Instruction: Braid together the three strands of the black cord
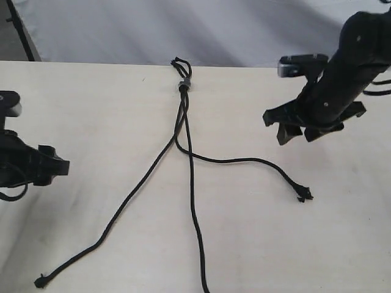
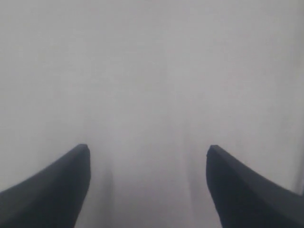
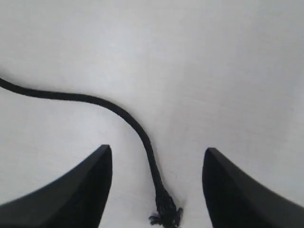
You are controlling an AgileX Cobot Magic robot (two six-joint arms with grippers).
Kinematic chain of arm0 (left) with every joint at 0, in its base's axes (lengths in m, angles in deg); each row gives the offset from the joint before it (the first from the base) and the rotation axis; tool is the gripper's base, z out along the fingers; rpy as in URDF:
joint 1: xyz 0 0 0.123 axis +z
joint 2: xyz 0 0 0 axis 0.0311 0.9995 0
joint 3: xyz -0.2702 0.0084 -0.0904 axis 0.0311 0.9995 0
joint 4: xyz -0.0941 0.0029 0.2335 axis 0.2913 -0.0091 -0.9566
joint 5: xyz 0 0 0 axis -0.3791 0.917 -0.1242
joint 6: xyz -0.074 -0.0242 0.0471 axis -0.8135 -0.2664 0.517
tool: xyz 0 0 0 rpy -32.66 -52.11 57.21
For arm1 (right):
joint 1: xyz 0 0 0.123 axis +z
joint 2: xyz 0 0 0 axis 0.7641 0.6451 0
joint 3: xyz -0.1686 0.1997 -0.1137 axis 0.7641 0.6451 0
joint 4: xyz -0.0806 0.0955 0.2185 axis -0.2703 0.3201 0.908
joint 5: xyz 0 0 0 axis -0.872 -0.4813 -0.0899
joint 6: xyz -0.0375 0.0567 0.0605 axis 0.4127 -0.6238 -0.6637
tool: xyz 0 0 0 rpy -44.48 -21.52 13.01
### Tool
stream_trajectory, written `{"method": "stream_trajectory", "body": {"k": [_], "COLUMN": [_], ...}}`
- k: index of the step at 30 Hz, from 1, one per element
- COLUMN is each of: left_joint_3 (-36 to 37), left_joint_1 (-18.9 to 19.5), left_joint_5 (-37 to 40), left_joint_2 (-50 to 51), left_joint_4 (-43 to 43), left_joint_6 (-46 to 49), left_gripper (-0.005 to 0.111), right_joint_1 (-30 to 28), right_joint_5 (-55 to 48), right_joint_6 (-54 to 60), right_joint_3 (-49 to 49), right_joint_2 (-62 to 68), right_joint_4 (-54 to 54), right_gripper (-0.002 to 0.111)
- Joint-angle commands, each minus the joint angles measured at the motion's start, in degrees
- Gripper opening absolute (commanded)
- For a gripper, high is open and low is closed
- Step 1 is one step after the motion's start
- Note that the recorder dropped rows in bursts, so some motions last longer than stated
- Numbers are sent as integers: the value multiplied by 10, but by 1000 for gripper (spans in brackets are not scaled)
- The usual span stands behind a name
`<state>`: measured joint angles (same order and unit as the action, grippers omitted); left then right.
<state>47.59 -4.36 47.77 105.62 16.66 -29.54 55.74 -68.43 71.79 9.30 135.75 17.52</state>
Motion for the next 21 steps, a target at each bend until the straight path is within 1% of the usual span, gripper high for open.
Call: {"method": "stream_trajectory", "body": {"k": [1,4,8,10,12,14,17,21], "left_joint_3": [-15,-55,-127,-171,-213,-257,-313,-366], "left_joint_1": [-131,-200,-274,-309,-336,-360,-383,-397], "left_joint_5": [42,103,145,162,181,204,236,276], "left_joint_2": [2,21,67,100,136,181,247,314], "left_joint_4": [7,48,68,78,78,78,78,75], "left_joint_6": [-4,-4,-4,-4,-4,-4,-2,-2], "left_gripper": [65,65,65,65,65,65,65,65], "right_joint_1": [-5,-5,-5,-5,-5,-5,-5,-5], "right_joint_5": [14,57,107,131,131,129,129,129], "right_joint_6": [4,4,4,6,6,6,3,3], "right_joint_3": [7,36,78,87,87,87,87,87], "right_joint_2": [-84,-118,-148,-156,-163,-164,-164,-164], "right_joint_4": [-6,-15,-17,-24,-32,-35,-35,-35], "right_gripper": [54,54,54,54,54,54,54,54]}}
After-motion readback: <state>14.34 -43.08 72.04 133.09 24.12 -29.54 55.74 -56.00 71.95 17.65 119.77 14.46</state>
